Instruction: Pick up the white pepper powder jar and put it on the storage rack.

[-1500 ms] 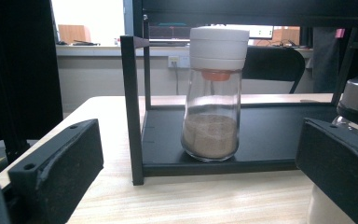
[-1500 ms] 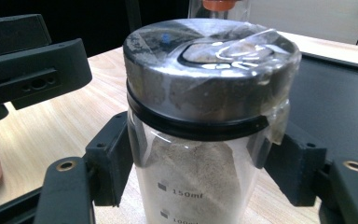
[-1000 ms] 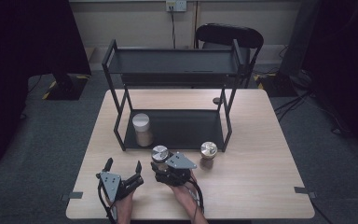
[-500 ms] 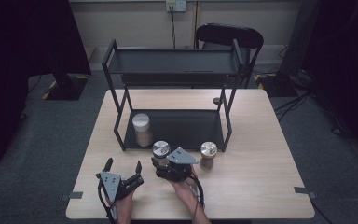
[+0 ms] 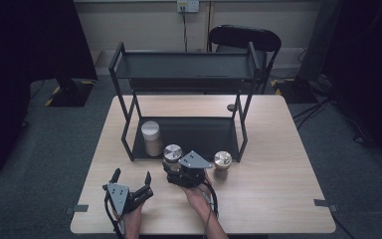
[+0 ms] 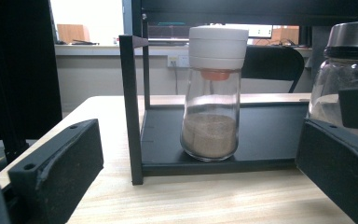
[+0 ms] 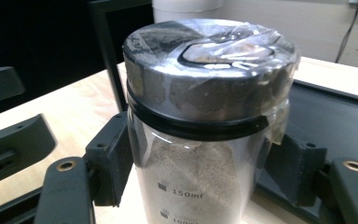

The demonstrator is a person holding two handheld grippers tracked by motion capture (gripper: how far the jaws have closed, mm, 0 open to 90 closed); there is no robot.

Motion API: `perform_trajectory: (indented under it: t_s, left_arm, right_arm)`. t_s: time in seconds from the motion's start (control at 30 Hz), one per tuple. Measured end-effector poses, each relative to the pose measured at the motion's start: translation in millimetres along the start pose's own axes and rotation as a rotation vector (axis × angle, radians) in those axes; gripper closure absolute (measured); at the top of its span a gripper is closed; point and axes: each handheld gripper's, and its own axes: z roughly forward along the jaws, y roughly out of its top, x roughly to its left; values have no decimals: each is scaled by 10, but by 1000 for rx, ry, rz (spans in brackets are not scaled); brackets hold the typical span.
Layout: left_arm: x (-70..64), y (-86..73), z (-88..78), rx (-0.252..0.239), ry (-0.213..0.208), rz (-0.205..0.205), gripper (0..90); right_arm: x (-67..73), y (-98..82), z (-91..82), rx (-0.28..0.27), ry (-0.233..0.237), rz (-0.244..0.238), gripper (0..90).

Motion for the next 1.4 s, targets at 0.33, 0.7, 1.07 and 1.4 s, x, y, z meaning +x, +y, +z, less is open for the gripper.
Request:
perform_trajectory:
  t_s: [0.33,0.7,1.07,1.4]
  left_arm:
    - [1,-5,-3,-3,-1,1,1]
    - [0,-6,-4,-3,-2,5,1]
    - [4,-7,-5,-3,-4,4,1]
    - [7,-5,-4,-2,-6,3,1]
  right_arm:
    - [-49,81,77,5,-16,-3,306]
    - [-101,122,164,12,-37,16,306]
    - [-159,161,261,16,-48,25,305]
    - [-194,186,393,22,-77,41,306]
